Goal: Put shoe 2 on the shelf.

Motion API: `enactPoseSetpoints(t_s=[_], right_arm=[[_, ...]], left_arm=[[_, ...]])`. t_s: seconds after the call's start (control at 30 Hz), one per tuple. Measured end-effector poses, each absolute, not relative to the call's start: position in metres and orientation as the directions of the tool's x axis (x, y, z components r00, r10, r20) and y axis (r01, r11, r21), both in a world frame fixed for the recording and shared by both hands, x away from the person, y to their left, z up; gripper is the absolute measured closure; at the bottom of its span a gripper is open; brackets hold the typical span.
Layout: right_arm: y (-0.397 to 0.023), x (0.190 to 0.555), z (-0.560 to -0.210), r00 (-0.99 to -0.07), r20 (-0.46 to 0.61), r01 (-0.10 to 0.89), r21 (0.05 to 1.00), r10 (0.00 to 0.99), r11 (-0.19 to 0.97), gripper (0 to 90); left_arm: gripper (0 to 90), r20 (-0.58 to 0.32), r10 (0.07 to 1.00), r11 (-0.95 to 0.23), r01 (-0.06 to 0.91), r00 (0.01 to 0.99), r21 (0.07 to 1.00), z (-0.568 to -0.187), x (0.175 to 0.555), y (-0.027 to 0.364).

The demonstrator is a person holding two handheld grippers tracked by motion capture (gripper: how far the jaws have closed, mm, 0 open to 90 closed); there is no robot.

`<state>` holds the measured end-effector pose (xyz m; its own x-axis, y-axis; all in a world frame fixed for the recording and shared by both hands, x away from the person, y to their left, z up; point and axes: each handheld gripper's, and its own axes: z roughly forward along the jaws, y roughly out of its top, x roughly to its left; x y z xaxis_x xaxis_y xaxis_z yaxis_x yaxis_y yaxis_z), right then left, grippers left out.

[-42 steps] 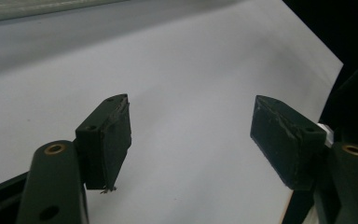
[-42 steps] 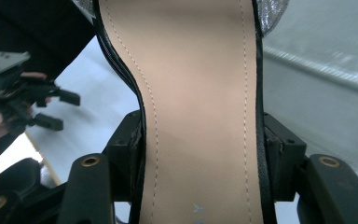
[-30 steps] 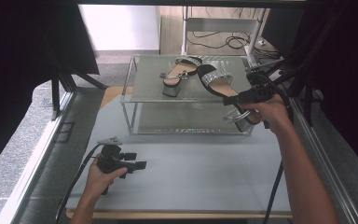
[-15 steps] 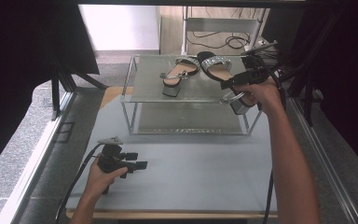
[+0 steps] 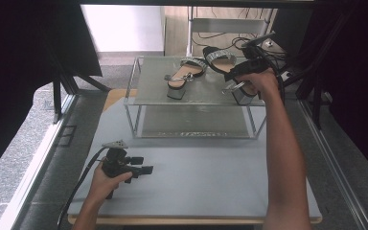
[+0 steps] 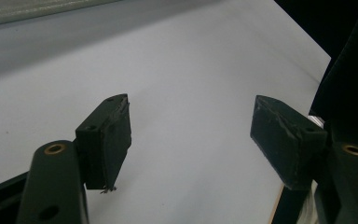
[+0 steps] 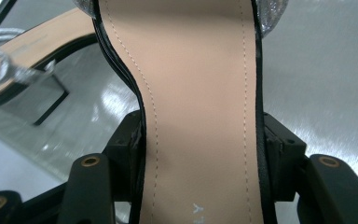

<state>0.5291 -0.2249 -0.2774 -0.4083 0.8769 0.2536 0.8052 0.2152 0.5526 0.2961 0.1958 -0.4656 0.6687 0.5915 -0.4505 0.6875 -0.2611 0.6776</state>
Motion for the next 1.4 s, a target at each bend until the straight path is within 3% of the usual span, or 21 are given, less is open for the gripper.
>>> enactPoseSetpoints(t_s=[0.87,1.13,1.23,1.3,1.4], right_arm=[[-0.220,0.574,-0.304,-0.214,0.141,0.879,0.459,0.967,0.127,42.1],[-0.212,0.578,-0.306,-0.229,0.101,0.893,0.418,0.968,0.167,40.3],[-0.214,0.579,-0.304,-0.217,0.133,0.890,0.434,0.967,0.140,33.7],[-0.215,0.573,-0.298,-0.214,0.114,0.843,0.524,0.970,0.124,30.3],[-0.216,0.571,-0.295,-0.222,0.110,0.825,0.551,0.969,0.127,27.4]], left_arm=[[28.8,-0.455,0.577,-0.247,0.676,0.678,0.695,-0.460,0.293,0.199],[28.8,-0.455,0.577,-0.247,0.676,0.678,0.694,-0.461,0.292,0.198],[28.8,-0.455,0.577,-0.249,0.677,0.679,0.693,-0.461,0.292,0.198],[28.8,-0.453,0.576,-0.251,0.674,0.681,0.695,-0.461,0.292,0.198],[28.8,-0.455,0.577,-0.250,0.676,0.679,0.693,-0.461,0.292,0.197]])
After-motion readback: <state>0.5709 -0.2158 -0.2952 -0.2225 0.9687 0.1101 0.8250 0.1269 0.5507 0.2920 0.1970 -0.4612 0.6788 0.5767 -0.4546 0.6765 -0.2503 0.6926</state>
